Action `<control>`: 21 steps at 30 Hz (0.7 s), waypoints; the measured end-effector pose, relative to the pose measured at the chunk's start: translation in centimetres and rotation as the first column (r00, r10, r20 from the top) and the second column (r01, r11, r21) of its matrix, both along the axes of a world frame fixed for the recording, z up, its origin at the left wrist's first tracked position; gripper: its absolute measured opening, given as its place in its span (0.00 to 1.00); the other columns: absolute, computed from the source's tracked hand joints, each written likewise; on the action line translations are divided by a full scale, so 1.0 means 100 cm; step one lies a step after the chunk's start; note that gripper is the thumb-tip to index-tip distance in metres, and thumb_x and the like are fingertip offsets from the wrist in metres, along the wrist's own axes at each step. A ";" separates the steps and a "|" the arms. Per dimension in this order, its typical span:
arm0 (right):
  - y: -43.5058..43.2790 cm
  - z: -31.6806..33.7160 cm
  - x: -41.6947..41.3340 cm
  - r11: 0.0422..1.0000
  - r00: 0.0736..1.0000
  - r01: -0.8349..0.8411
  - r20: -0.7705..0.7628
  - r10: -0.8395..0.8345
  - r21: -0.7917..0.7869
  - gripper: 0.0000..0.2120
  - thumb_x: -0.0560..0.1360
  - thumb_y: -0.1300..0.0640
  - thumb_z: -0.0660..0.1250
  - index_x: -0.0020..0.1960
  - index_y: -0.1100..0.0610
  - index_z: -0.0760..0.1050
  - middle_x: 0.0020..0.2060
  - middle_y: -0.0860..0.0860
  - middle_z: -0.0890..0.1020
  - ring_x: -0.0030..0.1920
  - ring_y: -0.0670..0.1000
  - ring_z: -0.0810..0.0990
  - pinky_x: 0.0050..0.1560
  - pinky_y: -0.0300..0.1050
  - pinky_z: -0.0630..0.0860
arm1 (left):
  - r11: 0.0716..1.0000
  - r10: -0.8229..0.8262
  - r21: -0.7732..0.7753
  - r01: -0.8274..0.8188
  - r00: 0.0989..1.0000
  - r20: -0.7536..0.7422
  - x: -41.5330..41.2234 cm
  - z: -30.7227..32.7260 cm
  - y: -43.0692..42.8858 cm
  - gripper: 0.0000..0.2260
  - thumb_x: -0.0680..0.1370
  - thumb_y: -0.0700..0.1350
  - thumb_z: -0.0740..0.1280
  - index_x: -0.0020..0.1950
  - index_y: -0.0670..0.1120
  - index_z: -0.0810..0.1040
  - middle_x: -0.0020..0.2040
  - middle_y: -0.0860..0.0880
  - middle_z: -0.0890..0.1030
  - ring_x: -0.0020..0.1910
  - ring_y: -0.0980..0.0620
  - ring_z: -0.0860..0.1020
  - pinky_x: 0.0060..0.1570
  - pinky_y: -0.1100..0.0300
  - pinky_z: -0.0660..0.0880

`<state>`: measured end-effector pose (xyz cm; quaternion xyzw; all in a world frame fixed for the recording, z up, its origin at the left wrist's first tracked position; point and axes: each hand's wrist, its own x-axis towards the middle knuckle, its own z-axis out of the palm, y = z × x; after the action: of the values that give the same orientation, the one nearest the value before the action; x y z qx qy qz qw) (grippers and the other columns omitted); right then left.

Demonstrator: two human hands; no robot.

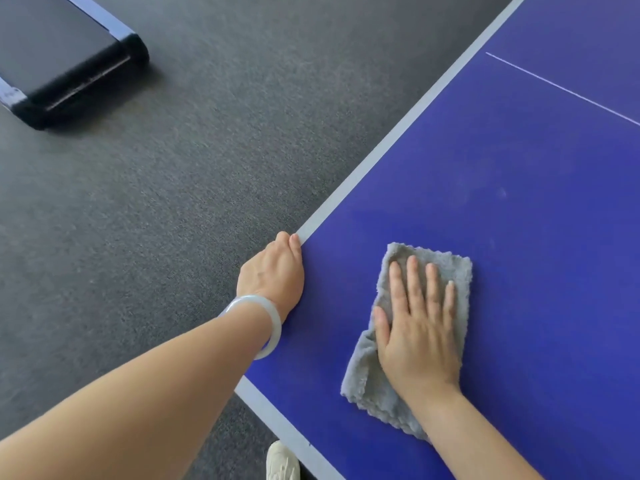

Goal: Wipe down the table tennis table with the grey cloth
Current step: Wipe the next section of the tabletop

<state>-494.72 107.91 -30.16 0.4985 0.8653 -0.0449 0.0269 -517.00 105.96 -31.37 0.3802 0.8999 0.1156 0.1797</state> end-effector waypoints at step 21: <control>-0.021 -0.008 -0.003 0.986 0.980 -0.169 -0.109 0.166 -0.015 0.30 0.81 0.45 0.50 0.80 0.56 0.56 0.80 0.54 0.56 0.80 0.57 0.51 0.77 0.63 0.53 | 1.000 -0.011 0.012 0.011 1.000 0.003 0.002 0.006 -0.003 0.16 0.84 0.56 0.44 0.44 0.52 0.64 0.43 0.51 0.74 0.46 0.42 0.74 0.47 0.49 0.67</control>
<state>-495.07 105.84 -30.94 0.4205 0.9038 -0.0795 -0.0099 -516.82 105.68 -30.81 0.3862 0.8967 0.1207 0.1796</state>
